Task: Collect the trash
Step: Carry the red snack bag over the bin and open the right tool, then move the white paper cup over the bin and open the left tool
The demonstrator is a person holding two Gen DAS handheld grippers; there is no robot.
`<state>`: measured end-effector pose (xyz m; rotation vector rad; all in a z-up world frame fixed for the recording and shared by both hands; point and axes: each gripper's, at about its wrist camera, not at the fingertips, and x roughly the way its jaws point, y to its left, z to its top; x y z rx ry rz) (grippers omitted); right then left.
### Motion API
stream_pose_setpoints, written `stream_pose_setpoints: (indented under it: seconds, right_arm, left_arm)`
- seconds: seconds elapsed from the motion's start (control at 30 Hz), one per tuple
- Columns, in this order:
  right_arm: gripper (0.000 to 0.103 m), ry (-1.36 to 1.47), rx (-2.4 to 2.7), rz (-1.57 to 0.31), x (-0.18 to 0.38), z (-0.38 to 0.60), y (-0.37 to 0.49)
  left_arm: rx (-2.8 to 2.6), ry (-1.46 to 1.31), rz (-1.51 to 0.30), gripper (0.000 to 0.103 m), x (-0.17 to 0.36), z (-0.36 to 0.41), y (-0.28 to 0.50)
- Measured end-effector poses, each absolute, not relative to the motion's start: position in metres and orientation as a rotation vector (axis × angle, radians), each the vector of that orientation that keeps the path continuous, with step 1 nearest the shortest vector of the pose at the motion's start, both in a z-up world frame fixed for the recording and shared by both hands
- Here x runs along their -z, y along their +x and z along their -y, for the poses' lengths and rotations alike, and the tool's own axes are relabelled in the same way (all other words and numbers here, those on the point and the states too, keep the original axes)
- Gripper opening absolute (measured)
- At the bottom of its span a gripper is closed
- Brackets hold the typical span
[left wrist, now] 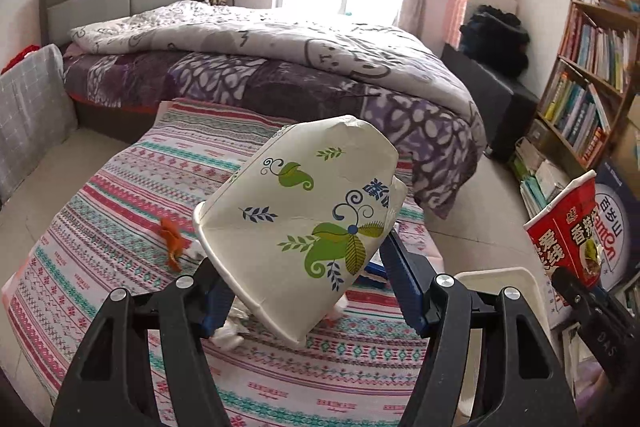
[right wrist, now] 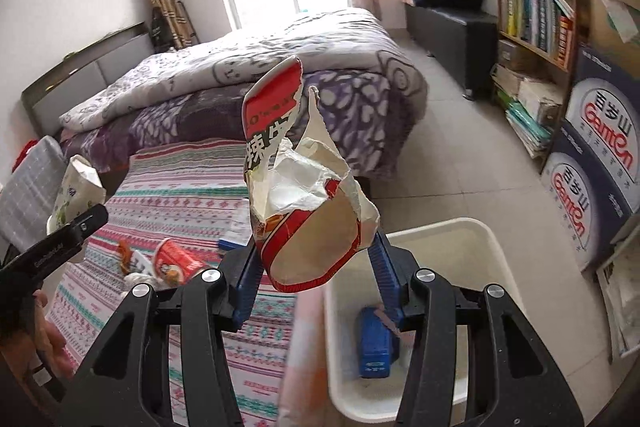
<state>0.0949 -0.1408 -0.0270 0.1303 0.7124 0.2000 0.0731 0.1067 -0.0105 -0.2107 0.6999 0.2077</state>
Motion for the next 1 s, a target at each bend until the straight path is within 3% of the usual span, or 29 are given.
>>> stream_pose_setpoints:
  seconds: [0.57,0.67,0.77,1.0]
  right_arm:
    - [0.05,0.208,-0.005,-0.772,0.045,0.222,0.101]
    - [0.053,0.212,0.032,-0.771,0.046,0.235,0.101]
    - [0.065,0.23,0.072,-0.773,0.046,0.249,0.099]
    - [0.077,0.238,0.141,-0.757,0.045,0.275,0.093]
  left_arm:
    - [-0.071,-0.136,-0.727,0.066,0.026,-0.016,0.089]
    - [-0.043,-0.117,-0.729,0.066,0.028,0.001,0.092]
    - [-0.017,-0.107,-0.734,0.066,0.031,0.015,0.094]
    - [0.025,-0.087,-0.752,0.066,0.041,0.043,0.1]
